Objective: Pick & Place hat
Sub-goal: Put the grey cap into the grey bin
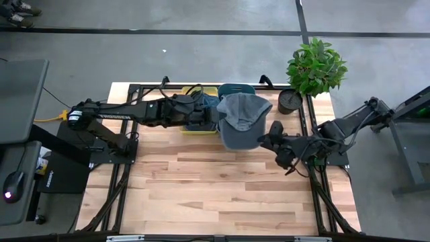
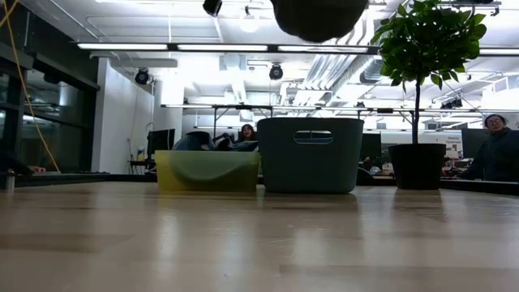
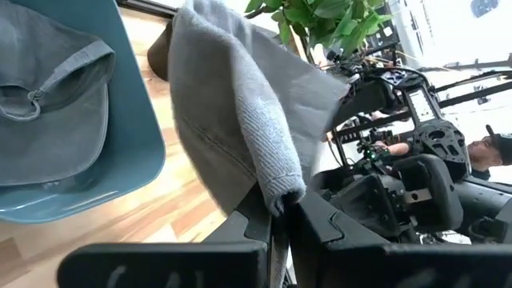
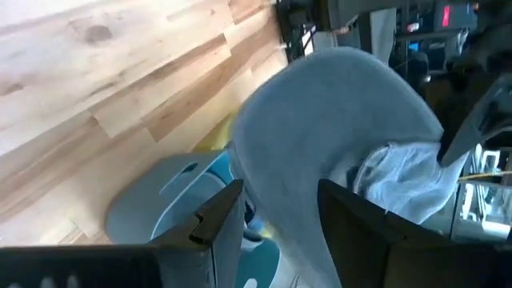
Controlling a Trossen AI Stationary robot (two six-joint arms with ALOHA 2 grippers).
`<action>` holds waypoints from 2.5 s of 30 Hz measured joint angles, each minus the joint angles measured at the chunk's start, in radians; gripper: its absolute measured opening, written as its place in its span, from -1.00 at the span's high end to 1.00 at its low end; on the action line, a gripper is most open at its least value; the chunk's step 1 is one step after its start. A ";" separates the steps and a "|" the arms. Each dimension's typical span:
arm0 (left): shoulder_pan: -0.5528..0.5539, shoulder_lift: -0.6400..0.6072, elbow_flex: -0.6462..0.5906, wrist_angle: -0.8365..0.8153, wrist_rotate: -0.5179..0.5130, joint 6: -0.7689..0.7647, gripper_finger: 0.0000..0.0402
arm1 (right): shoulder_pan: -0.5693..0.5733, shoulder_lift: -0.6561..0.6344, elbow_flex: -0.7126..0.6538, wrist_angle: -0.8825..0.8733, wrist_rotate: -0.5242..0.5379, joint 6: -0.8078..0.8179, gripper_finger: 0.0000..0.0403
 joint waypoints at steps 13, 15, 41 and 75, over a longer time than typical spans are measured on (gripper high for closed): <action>0.027 0.000 0.000 0.060 -0.001 -0.002 0.94 | 0.070 0.002 0.000 0.126 0.038 -0.039 0.24; 0.036 0.000 0.000 0.069 0.014 0.000 0.94 | 0.059 0.006 0.000 0.154 0.053 -0.085 0.24; 0.037 0.000 0.000 0.122 0.037 0.005 0.94 | -0.026 0.016 0.000 0.162 0.042 -0.127 0.41; 0.037 -0.039 0.002 -0.168 -0.162 0.162 -0.14 | -0.026 0.016 0.000 0.101 0.052 0.076 0.97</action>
